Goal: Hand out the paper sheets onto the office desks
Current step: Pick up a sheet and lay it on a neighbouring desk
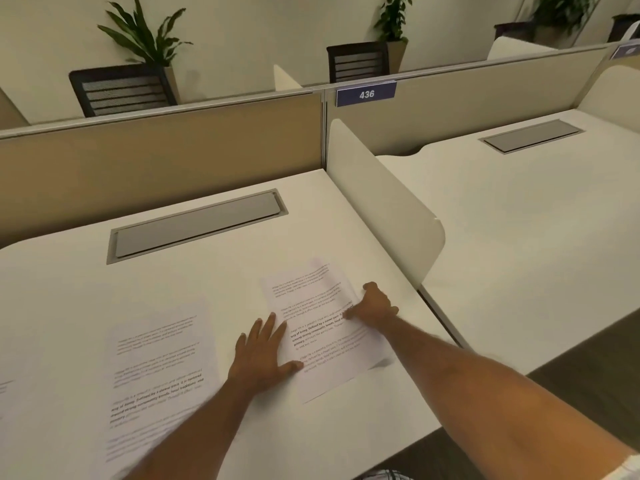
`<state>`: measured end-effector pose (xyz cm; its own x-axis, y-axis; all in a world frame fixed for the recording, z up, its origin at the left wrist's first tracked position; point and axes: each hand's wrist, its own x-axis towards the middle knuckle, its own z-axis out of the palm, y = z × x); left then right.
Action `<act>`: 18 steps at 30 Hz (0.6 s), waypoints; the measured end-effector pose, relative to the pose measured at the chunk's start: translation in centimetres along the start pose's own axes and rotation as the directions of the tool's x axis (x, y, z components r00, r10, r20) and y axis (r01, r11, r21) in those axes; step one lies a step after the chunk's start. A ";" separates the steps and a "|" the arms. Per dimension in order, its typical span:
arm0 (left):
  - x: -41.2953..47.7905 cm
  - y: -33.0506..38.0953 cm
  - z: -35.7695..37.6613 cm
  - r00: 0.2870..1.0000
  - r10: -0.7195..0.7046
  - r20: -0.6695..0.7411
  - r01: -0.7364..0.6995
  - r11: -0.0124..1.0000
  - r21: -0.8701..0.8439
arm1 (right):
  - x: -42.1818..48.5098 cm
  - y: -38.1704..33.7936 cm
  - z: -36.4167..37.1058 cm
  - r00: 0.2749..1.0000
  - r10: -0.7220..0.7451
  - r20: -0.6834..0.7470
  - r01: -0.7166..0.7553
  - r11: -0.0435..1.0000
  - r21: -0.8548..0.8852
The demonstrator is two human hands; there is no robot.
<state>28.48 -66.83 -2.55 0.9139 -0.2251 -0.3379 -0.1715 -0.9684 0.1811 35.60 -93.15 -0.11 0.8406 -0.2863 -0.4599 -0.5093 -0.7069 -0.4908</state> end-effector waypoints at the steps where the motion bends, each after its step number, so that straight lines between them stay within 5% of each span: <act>1: 0.0 0.0 0.0 1.000 0.002 -0.004 -0.002 1.000 -0.001 | 0.1 0.0 -0.1 1.000 0.005 0.018 -0.006 0.999 0.032; 12: -0.2 -0.3 0.0 1.000 0.008 -0.022 -0.008 1.000 -0.016 | -1.0 1.1 -0.5 0.993 -0.093 -0.067 0.102 0.982 0.157; 18: 0.4 0.4 -1.5 0.985 -0.025 -0.171 -0.015 0.974 -0.227 | -3.5 3.1 -1.3 0.975 -0.187 -0.124 0.220 0.899 0.378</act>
<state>29.31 -67.11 -1.20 0.9672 -0.1792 -0.1797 -0.0969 -0.9153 0.3910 31.37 -95.13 0.92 0.9372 -0.2268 -0.2650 -0.3425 -0.4547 -0.8221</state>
